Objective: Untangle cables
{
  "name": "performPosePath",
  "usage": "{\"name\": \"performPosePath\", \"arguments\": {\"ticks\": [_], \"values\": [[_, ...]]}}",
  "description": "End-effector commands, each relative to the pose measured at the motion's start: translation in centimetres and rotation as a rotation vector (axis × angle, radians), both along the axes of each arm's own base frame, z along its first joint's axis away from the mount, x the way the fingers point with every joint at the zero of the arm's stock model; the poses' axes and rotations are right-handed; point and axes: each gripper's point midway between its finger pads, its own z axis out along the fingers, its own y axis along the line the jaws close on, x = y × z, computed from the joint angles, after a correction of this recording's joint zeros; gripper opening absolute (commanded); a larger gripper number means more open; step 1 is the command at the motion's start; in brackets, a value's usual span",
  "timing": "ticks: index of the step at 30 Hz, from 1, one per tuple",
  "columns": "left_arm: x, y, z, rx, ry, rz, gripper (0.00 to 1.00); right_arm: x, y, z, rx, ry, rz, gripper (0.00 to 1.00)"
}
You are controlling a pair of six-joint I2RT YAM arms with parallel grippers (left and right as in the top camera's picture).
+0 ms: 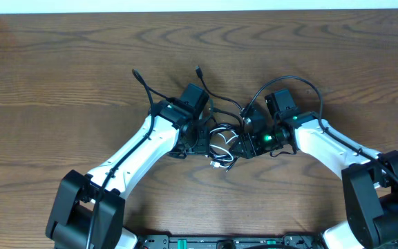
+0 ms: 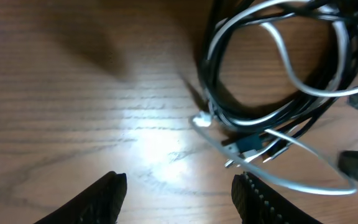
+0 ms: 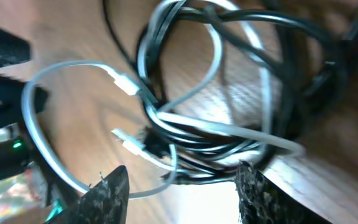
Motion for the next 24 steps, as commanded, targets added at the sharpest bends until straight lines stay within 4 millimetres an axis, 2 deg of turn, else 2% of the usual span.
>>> {"name": "performPosePath", "arguments": {"ticks": [1,5,10,14,19,21,24], "values": [[0.1,2.0,-0.6,0.045,0.024,0.025,0.59,1.2,0.4,1.9,0.085,-0.051,0.016,0.58],[0.3,3.3,-0.6,0.031,0.056,0.078,0.60,1.5,0.8,1.9,0.092,-0.075,0.028,0.62],[0.3,3.0,-0.3,-0.048,0.084,0.071,0.59,0.9,2.0,0.9,0.089,-0.079,0.067,0.61],[0.3,3.1,-0.3,-0.048,0.087,0.075,0.60,-0.1,3.1,0.1,0.085,-0.063,0.108,0.57],[-0.4,3.4,-0.3,-0.033,0.103,0.035,0.60,-0.5,3.6,0.1,0.087,-0.079,0.142,0.59],[-0.5,4.3,-0.5,0.018,0.101,0.037,0.60,-0.2,3.7,1.2,0.143,-0.077,0.147,0.61],[-0.6,5.7,-0.7,0.093,0.098,0.043,0.61,-0.3,4.4,4.3,0.320,-0.071,0.199,0.64]]}}
